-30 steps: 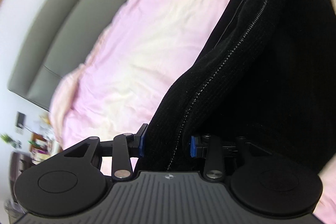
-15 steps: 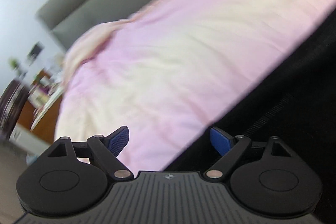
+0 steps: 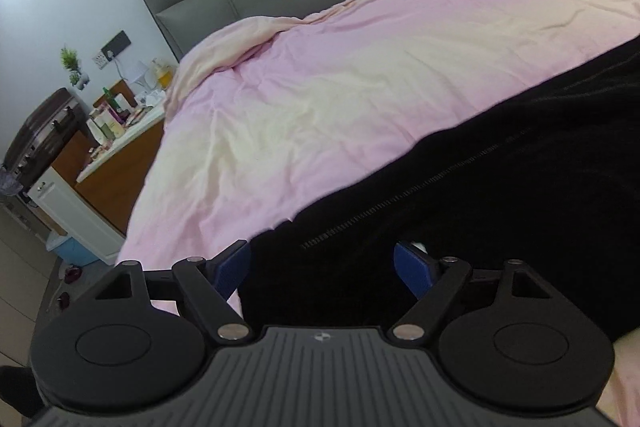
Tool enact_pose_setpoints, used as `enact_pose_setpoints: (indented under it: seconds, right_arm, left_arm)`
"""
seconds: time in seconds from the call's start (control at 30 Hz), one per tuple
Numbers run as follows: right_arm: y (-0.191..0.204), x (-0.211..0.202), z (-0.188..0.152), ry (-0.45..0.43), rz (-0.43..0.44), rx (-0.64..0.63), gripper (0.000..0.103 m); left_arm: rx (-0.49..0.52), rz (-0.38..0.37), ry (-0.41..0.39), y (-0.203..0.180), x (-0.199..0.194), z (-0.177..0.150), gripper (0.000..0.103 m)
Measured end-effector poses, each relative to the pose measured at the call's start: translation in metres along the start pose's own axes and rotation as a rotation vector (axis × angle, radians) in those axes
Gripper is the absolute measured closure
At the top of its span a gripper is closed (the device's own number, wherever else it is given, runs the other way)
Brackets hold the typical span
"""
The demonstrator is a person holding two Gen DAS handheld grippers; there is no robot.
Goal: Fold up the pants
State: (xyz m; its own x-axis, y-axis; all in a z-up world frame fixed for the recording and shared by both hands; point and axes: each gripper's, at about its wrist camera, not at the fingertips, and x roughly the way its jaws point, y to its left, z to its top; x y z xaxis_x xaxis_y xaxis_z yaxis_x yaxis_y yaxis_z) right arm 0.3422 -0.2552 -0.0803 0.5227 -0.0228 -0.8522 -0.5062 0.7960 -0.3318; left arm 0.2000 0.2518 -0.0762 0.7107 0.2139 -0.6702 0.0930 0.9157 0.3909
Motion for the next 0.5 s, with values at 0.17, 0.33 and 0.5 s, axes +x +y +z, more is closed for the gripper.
enact_pose_setpoints:
  seconds: [0.17, 0.33, 0.5]
  right_arm:
    - [0.011, -0.012, -0.034, -0.008, 0.002, 0.146, 0.044]
    - [0.042, -0.023, -0.076, -0.037, 0.023, 0.228, 0.045]
    - [0.071, 0.004, -0.102, 0.029, -0.058, 0.177, 0.071]
  left_arm:
    - [0.043, -0.017, 0.022, -0.017, 0.005, -0.016, 0.008]
    - [0.034, -0.014, 0.026, -0.019, 0.011, -0.017, 0.008]
    - [0.034, -0.01, 0.028, -0.02, 0.013, -0.019, 0.008]
